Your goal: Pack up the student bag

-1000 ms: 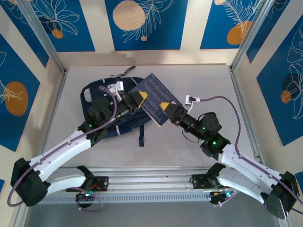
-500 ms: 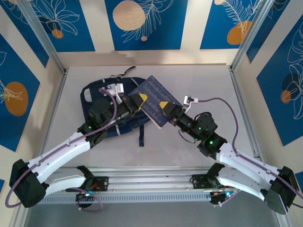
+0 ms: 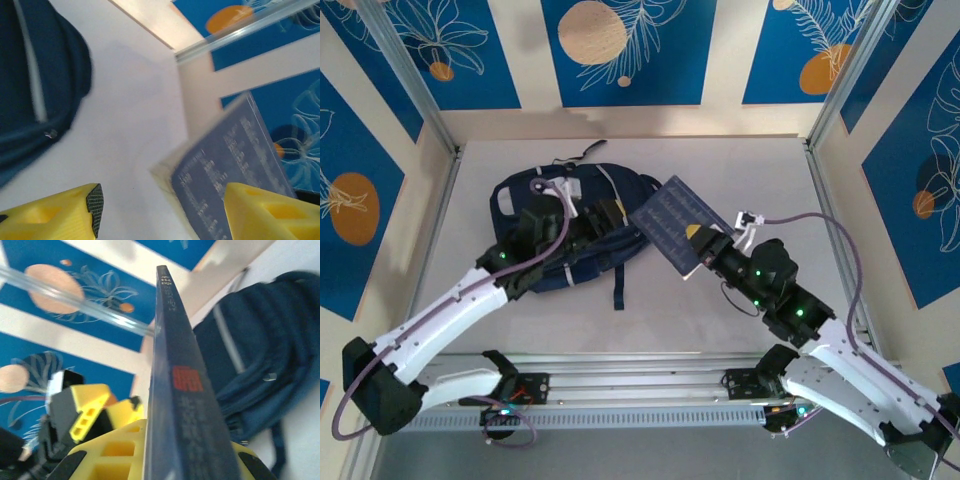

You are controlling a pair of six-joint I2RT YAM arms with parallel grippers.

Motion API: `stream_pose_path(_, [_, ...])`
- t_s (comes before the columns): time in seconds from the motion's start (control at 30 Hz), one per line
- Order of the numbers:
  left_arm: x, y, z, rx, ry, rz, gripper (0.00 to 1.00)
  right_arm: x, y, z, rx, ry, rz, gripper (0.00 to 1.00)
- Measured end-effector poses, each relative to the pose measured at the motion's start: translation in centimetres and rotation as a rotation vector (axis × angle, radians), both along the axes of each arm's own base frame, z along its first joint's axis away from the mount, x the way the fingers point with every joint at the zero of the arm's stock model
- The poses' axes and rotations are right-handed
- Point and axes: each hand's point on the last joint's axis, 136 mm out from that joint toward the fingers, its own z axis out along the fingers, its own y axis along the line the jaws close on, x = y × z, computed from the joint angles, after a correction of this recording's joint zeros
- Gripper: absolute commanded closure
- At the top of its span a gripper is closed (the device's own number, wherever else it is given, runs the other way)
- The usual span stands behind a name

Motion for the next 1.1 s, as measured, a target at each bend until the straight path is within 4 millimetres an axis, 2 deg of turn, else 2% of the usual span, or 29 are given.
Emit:
stream_pose_path(0.07, [1.9, 1.5, -0.4, 0.078, -0.002, 0.032, 0.34, -0.1, -1.6, -1.1, -0.061, 0.022, -0.039, 1.0])
stream_pose_path(0.13, [3.6, 2.7, -1.7, 0.139, 0.019, 0.053, 0.35, -0.3, -3.0, -2.4, -0.11, 0.051, -0.068, 1.0])
stream_pose_path(0.2, [5.6, 3.5, -3.9, 0.199, 0.073, 0.055, 0.36, -0.4, -4.4, -3.4, -0.149, 0.075, -0.099, 1.0])
stream_pose_path(0.4, [10.5, 1.6, -8.8, 0.262, 0.195, -0.026, 0.41, -1.2, -6.6, -5.3, -0.206, 0.121, -0.133, 1.0])
stream_pose_path(0.57, [13.7, 0.0, -11.1, 0.249, 0.235, -0.061, 0.45, -1.8, -7.3, -5.7, -0.226, 0.129, -0.131, 1.0])
stream_pose_path(0.8, [17.4, -0.7, -14.8, 0.229, 0.294, -0.068, 0.48, -2.2, -7.8, -6.7, -0.243, 0.155, -0.125, 1.0])
stream_pose_path(0.93, [18.8, -1.4, -15.8, 0.224, 0.301, -0.076, 0.51, -2.1, -8.0, -6.9, -0.242, 0.164, -0.123, 1.0])
stream_pose_path(1.1, [20.5, -2.1, -15.4, 0.215, 0.279, -0.079, 0.56, -2.0, -8.2, -8.1, -0.238, 0.192, -0.12, 1.0])
